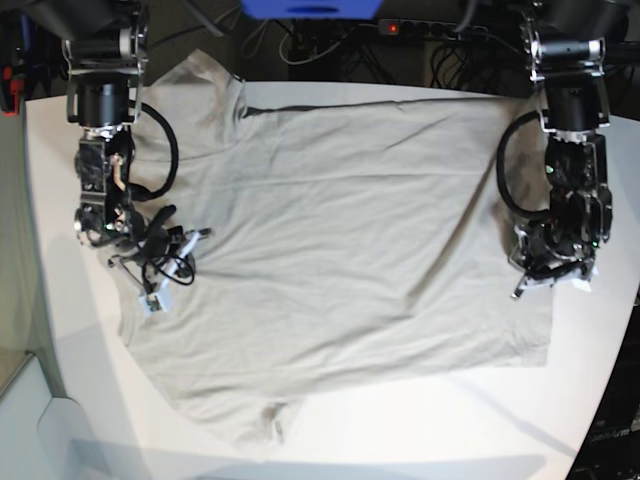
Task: Layout the t-shirt on the table in an organized manner, then fold the t-shirt properly
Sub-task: 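Move the left gripper back to the shirt side near the hem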
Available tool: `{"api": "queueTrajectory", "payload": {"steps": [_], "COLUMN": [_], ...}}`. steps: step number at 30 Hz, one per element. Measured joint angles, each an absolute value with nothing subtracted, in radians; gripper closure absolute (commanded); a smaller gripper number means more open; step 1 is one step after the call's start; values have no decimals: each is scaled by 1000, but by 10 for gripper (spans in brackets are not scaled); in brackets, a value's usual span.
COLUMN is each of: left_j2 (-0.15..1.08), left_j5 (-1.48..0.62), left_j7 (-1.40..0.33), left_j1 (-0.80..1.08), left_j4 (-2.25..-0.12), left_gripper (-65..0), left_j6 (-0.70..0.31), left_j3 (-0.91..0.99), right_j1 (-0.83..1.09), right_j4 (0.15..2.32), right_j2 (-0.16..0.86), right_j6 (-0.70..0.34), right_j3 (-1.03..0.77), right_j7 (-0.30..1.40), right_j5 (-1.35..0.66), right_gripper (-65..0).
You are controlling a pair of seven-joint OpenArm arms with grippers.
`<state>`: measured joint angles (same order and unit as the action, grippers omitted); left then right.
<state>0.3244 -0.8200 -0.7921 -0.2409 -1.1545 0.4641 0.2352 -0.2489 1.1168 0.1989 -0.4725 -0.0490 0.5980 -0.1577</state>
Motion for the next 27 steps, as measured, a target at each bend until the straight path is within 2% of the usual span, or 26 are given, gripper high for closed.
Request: {"api": "queueTrajectory", "payload": {"steps": [1,9,16,20,27], "left_j2": [318,315,324,324,316], "left_j5": [-788,-653,-553,-495,-368], "left_j7": [-792,-724,-693,-608,-566], "left_j1": [-251,-299,-376,-373,-453], "left_j4": [-1134,-1075,-919,-877,-765], "left_gripper": [0,0,0,0,0], "left_j6": [457,421,405,284,257], "left_j3": [236,236,235,232,231], "right_j1": [-249,-260,-263,-263,-265], "right_j4": [1117,1111,1111,1110,1110], "right_j2": [199,199,199,199,199], "right_j6": [-472,-472,-472,-472,-472], "right_j3": [-46,-46,-45,-45,-44], "right_j7": [597,607,608,607,609], "right_j5": [-157,-157,-155,-154,-154], "right_gripper": [-10,-10,-12,-12,-13]}}
